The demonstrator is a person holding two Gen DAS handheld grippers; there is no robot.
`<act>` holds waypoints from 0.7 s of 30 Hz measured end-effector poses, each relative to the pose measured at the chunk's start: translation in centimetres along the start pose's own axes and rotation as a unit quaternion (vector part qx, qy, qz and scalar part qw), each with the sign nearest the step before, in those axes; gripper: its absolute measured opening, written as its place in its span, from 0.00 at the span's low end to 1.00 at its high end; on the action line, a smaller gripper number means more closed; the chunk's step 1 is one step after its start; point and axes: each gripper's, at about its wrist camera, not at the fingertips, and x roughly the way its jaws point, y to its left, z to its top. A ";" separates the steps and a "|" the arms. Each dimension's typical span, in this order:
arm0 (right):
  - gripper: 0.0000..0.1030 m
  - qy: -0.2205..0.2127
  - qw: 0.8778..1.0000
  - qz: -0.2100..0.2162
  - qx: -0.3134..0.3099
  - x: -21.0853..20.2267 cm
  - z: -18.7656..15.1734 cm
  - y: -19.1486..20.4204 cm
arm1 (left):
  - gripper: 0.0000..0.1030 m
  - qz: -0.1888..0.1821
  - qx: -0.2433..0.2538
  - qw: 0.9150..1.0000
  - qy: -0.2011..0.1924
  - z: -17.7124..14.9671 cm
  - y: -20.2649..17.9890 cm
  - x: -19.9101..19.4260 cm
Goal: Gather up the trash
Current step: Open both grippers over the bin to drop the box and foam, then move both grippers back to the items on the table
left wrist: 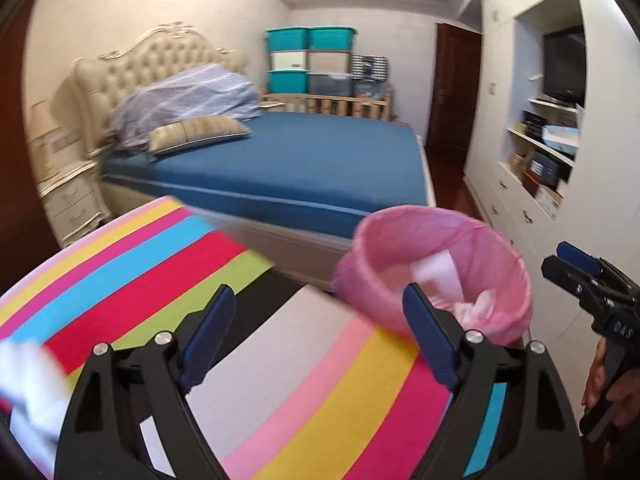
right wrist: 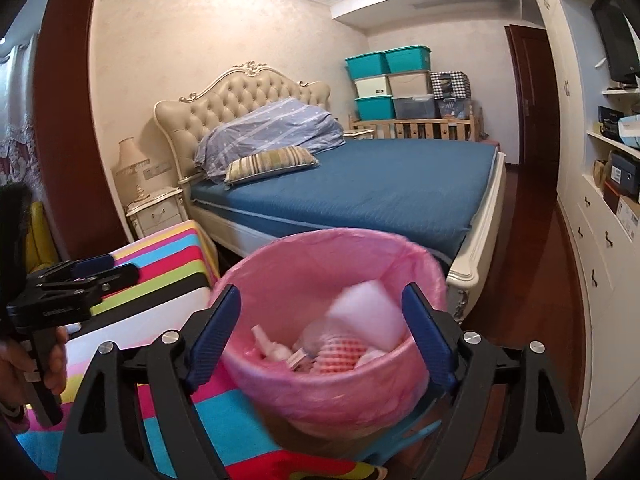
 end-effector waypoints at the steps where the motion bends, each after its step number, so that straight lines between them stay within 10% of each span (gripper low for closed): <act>1: 0.76 0.002 1.000 0.005 -0.002 0.0 -0.1 0.8 | 0.83 0.009 -0.002 1.000 0.000 -0.4 0.7 -0.7; 12: 0.76 0.055 0.992 0.100 -0.046 2.2 -2.3 12.0 | 0.92 0.131 -0.015 0.991 -0.005 -7.9 8.3 -11.7; 21: 0.79 0.091 0.975 0.177 -0.098 3.0 -4.1 22.1 | 0.95 0.253 -0.065 0.965 -0.005 -12.8 17.0 -19.9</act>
